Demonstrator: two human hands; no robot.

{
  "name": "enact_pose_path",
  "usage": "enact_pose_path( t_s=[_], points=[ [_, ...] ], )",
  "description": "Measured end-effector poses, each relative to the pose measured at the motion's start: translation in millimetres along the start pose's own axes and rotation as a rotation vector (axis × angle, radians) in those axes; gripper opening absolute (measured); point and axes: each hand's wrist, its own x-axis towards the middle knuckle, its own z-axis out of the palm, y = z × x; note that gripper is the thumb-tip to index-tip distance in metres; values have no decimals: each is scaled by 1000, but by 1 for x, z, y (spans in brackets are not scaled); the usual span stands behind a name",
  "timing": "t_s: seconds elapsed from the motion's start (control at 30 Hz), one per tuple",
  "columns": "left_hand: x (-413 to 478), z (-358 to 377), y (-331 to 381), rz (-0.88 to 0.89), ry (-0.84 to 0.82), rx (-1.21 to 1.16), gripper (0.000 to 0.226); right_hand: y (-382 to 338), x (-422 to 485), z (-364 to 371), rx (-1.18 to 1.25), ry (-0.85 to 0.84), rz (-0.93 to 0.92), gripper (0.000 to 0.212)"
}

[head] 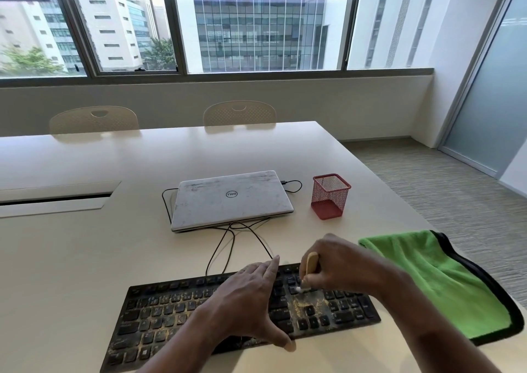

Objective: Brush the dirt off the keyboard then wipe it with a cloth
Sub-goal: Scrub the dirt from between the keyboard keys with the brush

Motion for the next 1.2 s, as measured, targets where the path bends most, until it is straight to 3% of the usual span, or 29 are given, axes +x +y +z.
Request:
enact_pose_path(
  t_s=[0.57, 0.8, 0.97, 1.13, 1.2],
  points=[
    [1, 3, -2, 4, 6, 1, 150, 0, 1, 0, -23, -5, 14, 9],
    [2, 3, -3, 1, -2, 7, 151, 2, 3, 0, 4, 231, 145, 14],
    [1, 3, -2, 4, -5, 4, 150, 0, -3, 4, 24, 53, 215, 20],
    [1, 2, -2, 1, -5, 8, 150, 1, 0, -2, 20, 142, 182, 18],
    [1, 2, -2, 1, -4, 5, 150, 0, -1, -3, 22, 85, 179, 16]
  ],
)
